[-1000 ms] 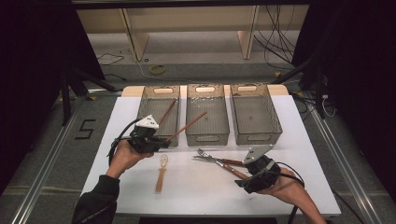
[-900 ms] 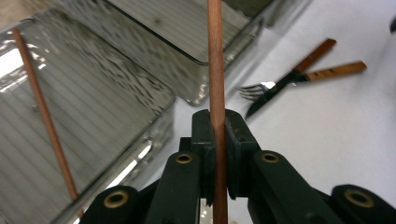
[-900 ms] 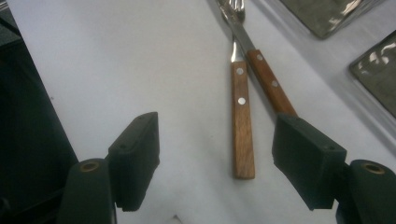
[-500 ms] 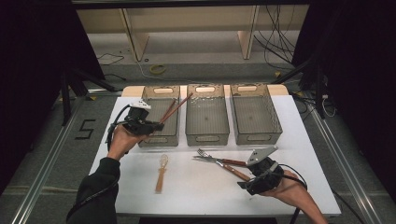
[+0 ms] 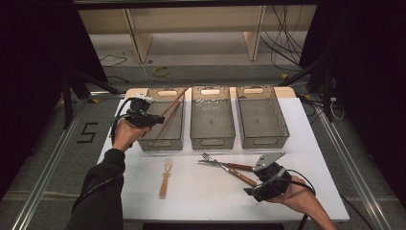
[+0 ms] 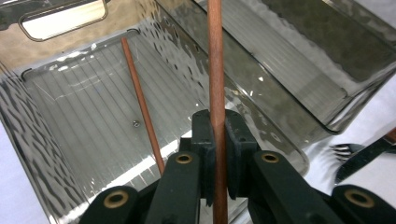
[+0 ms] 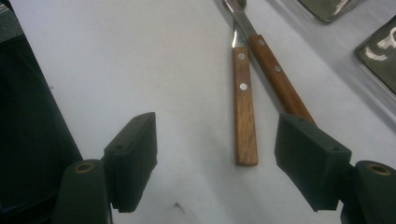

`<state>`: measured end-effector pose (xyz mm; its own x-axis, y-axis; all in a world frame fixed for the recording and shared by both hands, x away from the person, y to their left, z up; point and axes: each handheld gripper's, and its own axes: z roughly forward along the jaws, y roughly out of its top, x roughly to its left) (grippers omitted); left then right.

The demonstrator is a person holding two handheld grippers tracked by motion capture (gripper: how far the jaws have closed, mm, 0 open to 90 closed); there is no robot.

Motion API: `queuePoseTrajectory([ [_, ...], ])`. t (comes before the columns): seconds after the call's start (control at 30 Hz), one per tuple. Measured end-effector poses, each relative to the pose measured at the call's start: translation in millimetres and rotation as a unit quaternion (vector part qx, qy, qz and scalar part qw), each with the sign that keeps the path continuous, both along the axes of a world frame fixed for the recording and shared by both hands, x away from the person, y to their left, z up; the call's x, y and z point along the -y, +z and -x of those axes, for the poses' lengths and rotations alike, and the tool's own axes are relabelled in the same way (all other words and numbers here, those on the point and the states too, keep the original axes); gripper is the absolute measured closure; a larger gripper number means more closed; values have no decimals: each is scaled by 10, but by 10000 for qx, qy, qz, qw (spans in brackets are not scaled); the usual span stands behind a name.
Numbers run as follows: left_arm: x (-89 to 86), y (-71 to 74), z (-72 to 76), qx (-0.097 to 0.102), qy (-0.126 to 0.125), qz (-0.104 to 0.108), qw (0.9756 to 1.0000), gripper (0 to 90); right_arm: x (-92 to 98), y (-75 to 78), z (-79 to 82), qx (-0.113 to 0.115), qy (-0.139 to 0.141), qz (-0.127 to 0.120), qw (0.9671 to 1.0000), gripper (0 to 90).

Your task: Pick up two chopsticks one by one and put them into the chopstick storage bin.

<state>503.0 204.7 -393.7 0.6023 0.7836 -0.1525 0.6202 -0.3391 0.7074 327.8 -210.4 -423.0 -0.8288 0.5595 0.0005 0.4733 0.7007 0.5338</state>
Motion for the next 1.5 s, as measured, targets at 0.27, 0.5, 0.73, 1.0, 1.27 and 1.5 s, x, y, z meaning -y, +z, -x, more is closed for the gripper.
queuePoseTrajectory([
  [0.27, -27, -42, -123, -110, 263, 17, 9996, 838, 10, -6, 1, 0, 6, -1, 10000, 308],
  [0.5, -51, -82, -196, -181, 428, 61, 9989, 838, 17, -11, -1, -4, 13, 5, 10000, 308],
  [0.73, -65, -150, -257, -315, 578, 44, 9978, 836, 13, -20, 0, -36, 25, 23, 10000, 308],
  [1.0, -92, -206, -294, -351, 739, 8, 9966, 831, 13, -33, -4, -52, 42, 37, 10000, 308],
  [1.27, -93, -165, -262, -196, 843, 177, 9961, 607, 14, -33, -4, -64, 57, 24, 10000, 308],
  [1.5, -62, -61, -133, -30, 788, 106, 9968, 424, 22, -28, -2, -62, 61, 35, 10000, 308],
])
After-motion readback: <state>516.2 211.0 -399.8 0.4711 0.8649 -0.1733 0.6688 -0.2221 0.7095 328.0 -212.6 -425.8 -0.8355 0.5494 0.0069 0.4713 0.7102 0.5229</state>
